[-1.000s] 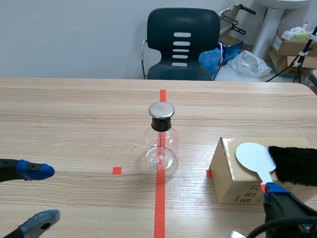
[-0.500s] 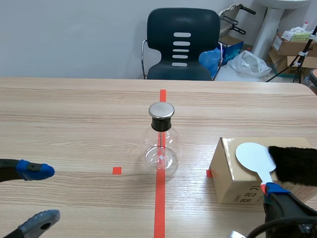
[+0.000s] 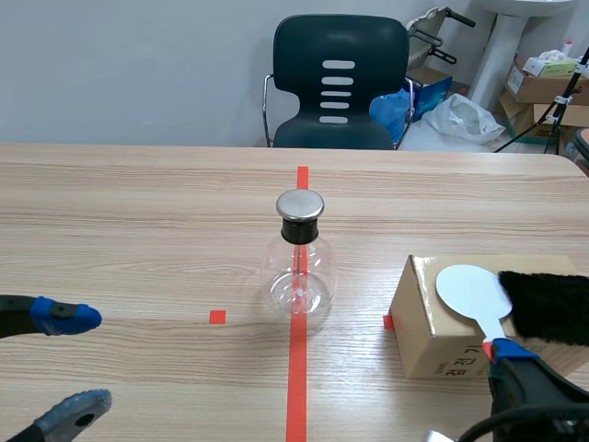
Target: Do the electroscope experiment
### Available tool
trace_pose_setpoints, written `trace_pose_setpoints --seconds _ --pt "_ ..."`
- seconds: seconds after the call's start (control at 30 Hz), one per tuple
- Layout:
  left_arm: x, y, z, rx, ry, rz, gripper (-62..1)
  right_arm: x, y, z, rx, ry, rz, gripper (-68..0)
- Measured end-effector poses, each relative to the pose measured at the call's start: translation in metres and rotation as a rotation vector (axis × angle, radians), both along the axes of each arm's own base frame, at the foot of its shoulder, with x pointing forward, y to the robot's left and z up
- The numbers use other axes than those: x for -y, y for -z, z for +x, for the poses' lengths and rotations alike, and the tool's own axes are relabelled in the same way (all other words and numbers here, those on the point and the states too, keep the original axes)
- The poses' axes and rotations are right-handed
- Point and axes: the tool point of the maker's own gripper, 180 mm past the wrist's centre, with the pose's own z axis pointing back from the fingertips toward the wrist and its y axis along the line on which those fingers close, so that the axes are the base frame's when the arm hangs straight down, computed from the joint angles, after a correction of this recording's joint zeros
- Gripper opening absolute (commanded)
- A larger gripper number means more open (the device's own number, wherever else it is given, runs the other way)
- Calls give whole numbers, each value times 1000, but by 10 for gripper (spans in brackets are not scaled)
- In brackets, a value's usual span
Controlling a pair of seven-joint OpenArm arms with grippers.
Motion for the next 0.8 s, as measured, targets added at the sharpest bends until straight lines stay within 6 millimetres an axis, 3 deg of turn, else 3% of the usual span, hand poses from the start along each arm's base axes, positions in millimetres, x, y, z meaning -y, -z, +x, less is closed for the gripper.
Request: trace_pose_setpoints --seconds 0.17,0.37,0.43,0.53,0.8 --pt "0 0 0 0 0 0 -307 7 -7 4 24 47 -9 -665" --pt "0 0 0 0 0 0 -312 3 -49 22 147 67 12 -665" --pt "0 0 0 0 0 0 -350 3 -62 27 183 72 19 -665" --pt "0 0 2 6 -7 5 -481 -2 -71 31 219 72 14 -665" --pt "-2 36 55 5 -182 114 -509 -30 -84 44 285 44 66 -665"
